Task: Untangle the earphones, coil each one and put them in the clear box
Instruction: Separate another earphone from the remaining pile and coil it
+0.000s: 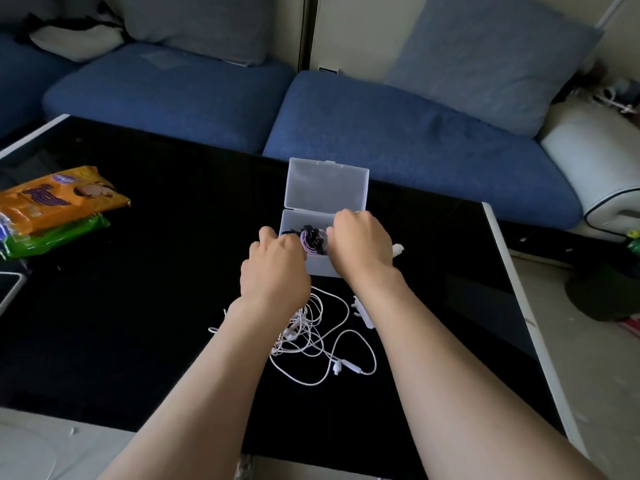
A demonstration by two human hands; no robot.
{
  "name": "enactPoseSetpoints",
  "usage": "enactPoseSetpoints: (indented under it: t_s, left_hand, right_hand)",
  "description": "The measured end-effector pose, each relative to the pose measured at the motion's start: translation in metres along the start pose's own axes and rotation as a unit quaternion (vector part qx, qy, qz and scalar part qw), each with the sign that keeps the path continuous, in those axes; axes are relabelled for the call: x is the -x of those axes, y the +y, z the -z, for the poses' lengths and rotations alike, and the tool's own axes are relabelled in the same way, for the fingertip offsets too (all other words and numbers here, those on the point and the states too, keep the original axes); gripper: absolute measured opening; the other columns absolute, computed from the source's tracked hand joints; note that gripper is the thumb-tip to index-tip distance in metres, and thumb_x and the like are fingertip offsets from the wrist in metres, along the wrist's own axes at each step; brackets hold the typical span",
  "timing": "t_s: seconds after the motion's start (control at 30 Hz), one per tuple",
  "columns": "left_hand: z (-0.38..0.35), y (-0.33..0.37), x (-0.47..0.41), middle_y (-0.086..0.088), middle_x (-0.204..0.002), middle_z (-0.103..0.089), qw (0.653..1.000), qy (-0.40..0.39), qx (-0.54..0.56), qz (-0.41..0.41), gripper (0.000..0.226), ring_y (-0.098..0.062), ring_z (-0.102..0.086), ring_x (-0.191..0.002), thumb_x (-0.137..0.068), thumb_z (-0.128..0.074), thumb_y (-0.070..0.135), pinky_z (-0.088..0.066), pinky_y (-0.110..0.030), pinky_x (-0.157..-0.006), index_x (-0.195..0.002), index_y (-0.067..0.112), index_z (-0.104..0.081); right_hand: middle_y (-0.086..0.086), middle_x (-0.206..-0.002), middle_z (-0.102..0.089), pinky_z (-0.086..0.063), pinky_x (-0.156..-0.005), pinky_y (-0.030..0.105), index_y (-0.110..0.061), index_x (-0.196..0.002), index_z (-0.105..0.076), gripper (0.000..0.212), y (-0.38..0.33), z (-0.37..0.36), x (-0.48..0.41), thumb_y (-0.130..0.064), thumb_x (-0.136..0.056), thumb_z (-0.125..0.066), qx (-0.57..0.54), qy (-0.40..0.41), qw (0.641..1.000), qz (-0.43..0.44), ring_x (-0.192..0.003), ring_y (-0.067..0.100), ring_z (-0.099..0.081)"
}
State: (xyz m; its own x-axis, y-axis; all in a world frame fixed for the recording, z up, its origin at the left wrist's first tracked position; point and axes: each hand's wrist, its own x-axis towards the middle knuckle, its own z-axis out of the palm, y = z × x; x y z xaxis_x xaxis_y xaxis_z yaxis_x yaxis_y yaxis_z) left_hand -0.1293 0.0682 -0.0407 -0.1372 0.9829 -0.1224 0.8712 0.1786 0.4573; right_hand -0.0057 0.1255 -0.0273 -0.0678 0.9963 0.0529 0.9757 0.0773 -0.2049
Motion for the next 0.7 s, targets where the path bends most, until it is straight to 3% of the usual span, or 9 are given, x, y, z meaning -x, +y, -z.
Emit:
enactPoseSetpoints:
  t_s: [0.1,0.17,0.23,0.33,0.47,0.57,0.63,0.7]
  left_hand:
    - [0.001,-0.001,0.001,-0.009,-0.123,-0.062,0.999,-0.016,0.025,-0.032,0.036,-0.034,-0.058,-0.118,-0.086,-0.059,0.002,-0.053,-0.048,-0.097,-0.115,0.019,-0.071]
    - [0.000,0.001,0.005,-0.006,-0.122,-0.068,0.997,-0.045,0.024,-0.057,0.036,-0.031,-0.061,-0.120,-0.089,-0.056,0.005,-0.053,-0.049,-0.100,-0.117,0.022,-0.071]
    - [-0.002,0.005,0.010,-0.002,-0.125,-0.069,0.994,-0.062,0.034,-0.084,0.036,-0.027,-0.062,-0.123,-0.092,-0.054,0.006,-0.052,-0.050,-0.103,-0.118,0.025,-0.071]
    - [-0.001,0.013,0.017,0.002,-0.116,-0.070,0.989,-0.066,0.059,-0.123,0.041,-0.020,-0.063,-0.115,-0.088,-0.053,-0.006,-0.056,-0.045,-0.096,-0.106,0.023,-0.076]
    - [-0.004,0.020,0.029,0.005,-0.101,-0.066,0.981,-0.126,0.031,-0.145,0.040,-0.014,-0.063,-0.095,-0.088,-0.052,-0.007,-0.055,-0.029,-0.078,-0.097,0.024,-0.076]
    - [-0.008,0.020,0.037,0.002,-0.108,-0.065,0.973,-0.191,-0.019,-0.131,0.045,-0.020,-0.067,-0.097,-0.084,-0.049,-0.008,-0.059,-0.035,-0.086,-0.096,0.032,-0.069]
    - [-0.007,0.019,0.041,-0.001,-0.117,-0.060,0.968,-0.215,-0.052,-0.119,0.046,-0.026,-0.065,-0.104,-0.085,-0.050,-0.009,-0.058,-0.041,-0.093,-0.102,0.031,-0.066]
    - [-0.005,0.019,0.043,-0.001,-0.122,-0.056,0.965,-0.225,-0.081,-0.106,0.049,-0.027,-0.064,-0.106,-0.087,-0.050,-0.009,-0.056,-0.039,-0.090,-0.115,0.028,-0.067]
  right_hand:
    - [0.011,-0.096,-0.065,-0.053,-0.068,0.039,-0.011,-0.099,-0.070,0.008,0.013,0.016,0.034,-0.011,-0.095,-0.063,-0.094,0.021,0.993,-0.067,-0.088,0.037,-0.066]
    - [0.013,-0.109,-0.065,-0.060,-0.081,0.041,-0.015,-0.108,-0.073,0.019,0.025,0.020,0.060,-0.009,-0.092,-0.064,-0.124,-0.037,0.984,-0.120,-0.097,0.036,-0.069]
    - [0.013,-0.121,-0.064,-0.059,-0.090,0.041,-0.019,-0.116,-0.072,0.026,0.033,0.012,0.082,-0.009,-0.094,-0.062,-0.110,-0.120,0.975,-0.152,-0.108,0.035,-0.068]
    - [0.005,-0.143,-0.059,-0.050,-0.100,0.048,-0.032,-0.149,-0.054,0.058,0.041,-0.007,0.105,-0.011,-0.096,-0.058,-0.018,-0.222,0.965,-0.140,-0.135,0.034,-0.055]
    - [0.010,-0.127,-0.070,-0.053,-0.103,0.045,-0.021,-0.156,-0.044,0.067,0.049,-0.031,0.119,-0.018,-0.094,-0.069,-0.003,-0.208,0.973,-0.103,-0.128,0.033,-0.061]
    - [0.015,-0.132,-0.064,-0.047,-0.087,0.037,-0.013,-0.137,-0.057,0.032,0.049,-0.034,0.119,-0.014,-0.106,-0.050,0.006,-0.191,0.976,-0.102,-0.122,0.036,-0.061]
    - [0.017,-0.129,-0.063,-0.045,-0.083,0.039,-0.011,-0.128,-0.060,0.025,0.051,-0.032,0.118,-0.011,-0.107,-0.046,0.025,-0.175,0.981,-0.077,-0.118,0.038,-0.063]
    - [0.015,-0.128,-0.064,-0.044,-0.079,0.038,-0.011,-0.125,-0.063,0.024,0.054,-0.028,0.118,-0.012,-0.106,-0.048,0.042,-0.178,0.981,-0.059,-0.116,0.036,-0.064]
